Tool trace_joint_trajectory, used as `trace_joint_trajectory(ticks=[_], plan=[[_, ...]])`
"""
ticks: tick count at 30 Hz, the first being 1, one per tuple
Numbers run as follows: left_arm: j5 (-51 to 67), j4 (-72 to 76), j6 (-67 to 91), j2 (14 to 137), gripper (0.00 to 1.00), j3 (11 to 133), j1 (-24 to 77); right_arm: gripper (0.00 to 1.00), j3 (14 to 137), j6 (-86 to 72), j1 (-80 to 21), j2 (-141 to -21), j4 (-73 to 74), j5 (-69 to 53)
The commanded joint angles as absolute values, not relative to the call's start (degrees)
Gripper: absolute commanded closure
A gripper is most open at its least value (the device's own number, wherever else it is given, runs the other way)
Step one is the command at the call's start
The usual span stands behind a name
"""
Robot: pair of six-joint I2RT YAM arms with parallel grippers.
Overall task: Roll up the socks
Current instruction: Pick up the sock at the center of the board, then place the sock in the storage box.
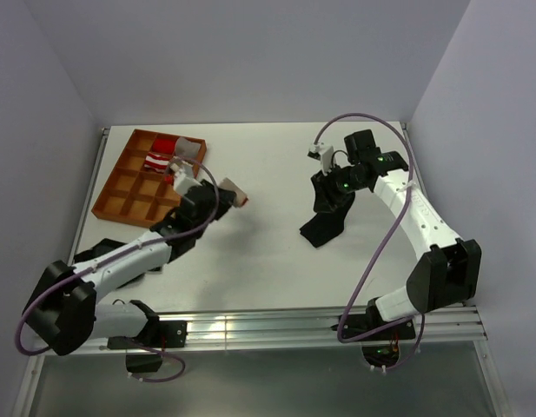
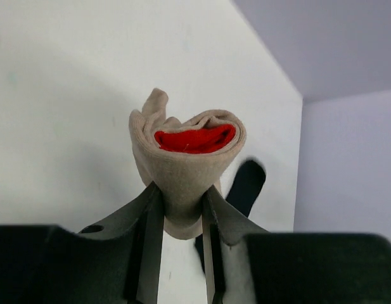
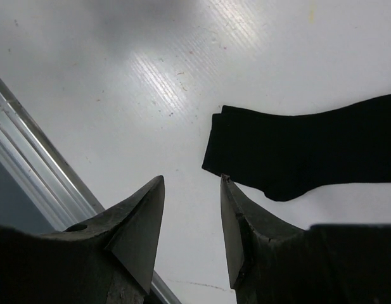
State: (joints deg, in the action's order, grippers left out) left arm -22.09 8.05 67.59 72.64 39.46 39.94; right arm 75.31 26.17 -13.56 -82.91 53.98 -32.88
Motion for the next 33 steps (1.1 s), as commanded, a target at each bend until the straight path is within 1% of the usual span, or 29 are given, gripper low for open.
trace_joint_trajectory(ticks=[1,5,7,10,13,17,23,26,33], plan=[[-15.57,5.45,59.33,71.80,1.00,45.34,30.87,0.52,75.67,25.93,-12.39,-79.02,52.65,-32.43],[-9.60,5.71,56.43,74.87,1.00,51.49,22.43,0.52,75.76,25.84,-11.78,-77.87,51.95,-31.91],[-5.04,6.32,56.34,76.98,1.00,52.73,16.54,0.52,75.59,26.19,-11.43,-77.70,51.77,-31.90],[-1.68,7.65,55.73,79.70,1.00,55.01,8.72,0.52,74.80,27.50,-10.90,-77.52,51.50,-31.99],[-0.53,8.87,54.50,82.08,1.00,56.07,2.21,0.52,73.83,28.47,-9.94,-76.91,50.19,-31.90],[6.13,15.01,54.41,85.60,1.00,55.11,-6.13,0.52,72.25,29.26,-8.35,-76.29,48.61,-32.95],[9.75,16.87,52.82,93.42,1.00,57.39,-11.68,0.52,70.05,31.02,-6.51,-76.64,46.85,-33.40],[12.56,18.90,52.39,96.67,1.00,57.48,-12.92,0.52,69.61,31.99,-5.80,-76.55,46.93,-33.66],[13.09,20.57,53.52,102.56,1.00,57.30,-13.54,0.52,68.91,32.87,-4.66,-76.90,46.76,-33.84]])
